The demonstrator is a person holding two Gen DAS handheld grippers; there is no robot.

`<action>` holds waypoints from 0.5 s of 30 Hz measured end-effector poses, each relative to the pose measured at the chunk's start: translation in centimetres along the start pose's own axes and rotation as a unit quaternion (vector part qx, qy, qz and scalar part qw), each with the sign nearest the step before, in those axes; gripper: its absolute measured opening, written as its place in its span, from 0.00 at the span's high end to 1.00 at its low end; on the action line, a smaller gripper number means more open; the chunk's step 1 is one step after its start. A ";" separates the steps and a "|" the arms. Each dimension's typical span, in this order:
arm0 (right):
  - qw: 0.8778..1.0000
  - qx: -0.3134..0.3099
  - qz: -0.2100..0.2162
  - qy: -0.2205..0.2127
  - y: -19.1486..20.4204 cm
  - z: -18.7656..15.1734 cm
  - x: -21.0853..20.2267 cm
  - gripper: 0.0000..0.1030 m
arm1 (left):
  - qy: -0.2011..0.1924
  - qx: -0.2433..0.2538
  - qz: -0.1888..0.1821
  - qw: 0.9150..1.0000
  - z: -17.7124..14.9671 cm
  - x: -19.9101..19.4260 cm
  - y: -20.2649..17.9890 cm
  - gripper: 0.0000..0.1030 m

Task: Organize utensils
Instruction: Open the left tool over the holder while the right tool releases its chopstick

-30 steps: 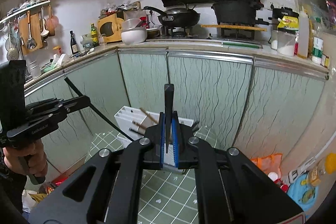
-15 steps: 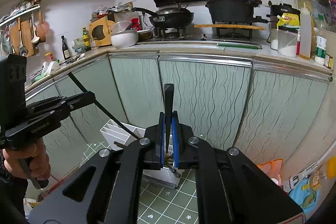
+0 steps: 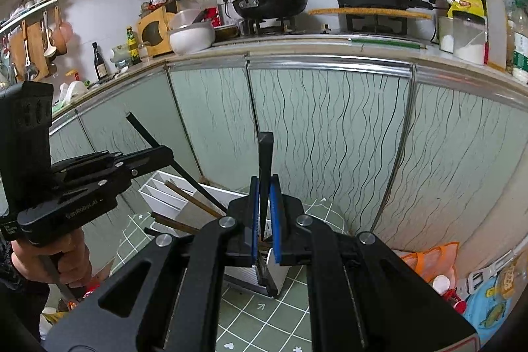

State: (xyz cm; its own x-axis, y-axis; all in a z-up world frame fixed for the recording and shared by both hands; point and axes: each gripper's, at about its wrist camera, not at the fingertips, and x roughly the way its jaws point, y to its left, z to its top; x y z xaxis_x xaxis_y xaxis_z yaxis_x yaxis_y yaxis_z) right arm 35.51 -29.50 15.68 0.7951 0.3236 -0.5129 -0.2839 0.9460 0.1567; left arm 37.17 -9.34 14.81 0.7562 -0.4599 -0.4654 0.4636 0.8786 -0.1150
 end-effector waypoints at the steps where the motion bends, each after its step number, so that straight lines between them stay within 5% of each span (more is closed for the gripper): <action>1: 1.000 -0.002 0.000 0.002 0.1 -0.1 0.3 0.94 | 0.002 0.001 -0.001 1.000 -0.2 0.3 0.0 0.92; 7: 1.000 -0.013 -0.004 0.014 -0.3 -1.1 2.2 0.94 | 0.011 0.011 0.008 1.000 -1.3 1.7 0.3 0.92; 8: 1.000 -0.015 -0.009 0.018 -0.3 -1.2 2.5 0.92 | 0.013 0.013 0.013 1.000 -1.5 1.8 0.3 0.83; 10: 1.000 -0.015 -0.019 0.016 -0.7 -1.5 2.4 0.57 | 0.003 0.013 0.032 0.999 -1.9 1.3 0.5 0.37; 11: 0.999 -0.014 -0.028 0.012 -0.9 -1.7 2.2 0.19 | -0.009 0.012 0.038 0.999 -1.9 0.9 0.7 0.07; 12: 0.999 -0.014 -0.035 -0.001 -1.0 -1.9 1.6 0.11 | -0.029 0.009 0.037 0.999 -2.1 0.1 0.9 0.06; 15: 0.999 -0.014 -0.047 -0.011 -1.4 -2.5 0.4 0.08 | -0.024 0.005 0.047 0.999 -2.3 -0.8 1.4 0.05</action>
State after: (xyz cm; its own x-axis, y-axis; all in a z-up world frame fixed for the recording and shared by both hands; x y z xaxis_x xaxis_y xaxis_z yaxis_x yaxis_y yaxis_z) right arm 34.89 -30.73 13.17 0.8302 0.2334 -0.5063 -0.2213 0.9715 0.0850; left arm 36.11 -7.46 13.01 0.8179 -0.3807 -0.4314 0.3931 0.9173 -0.0641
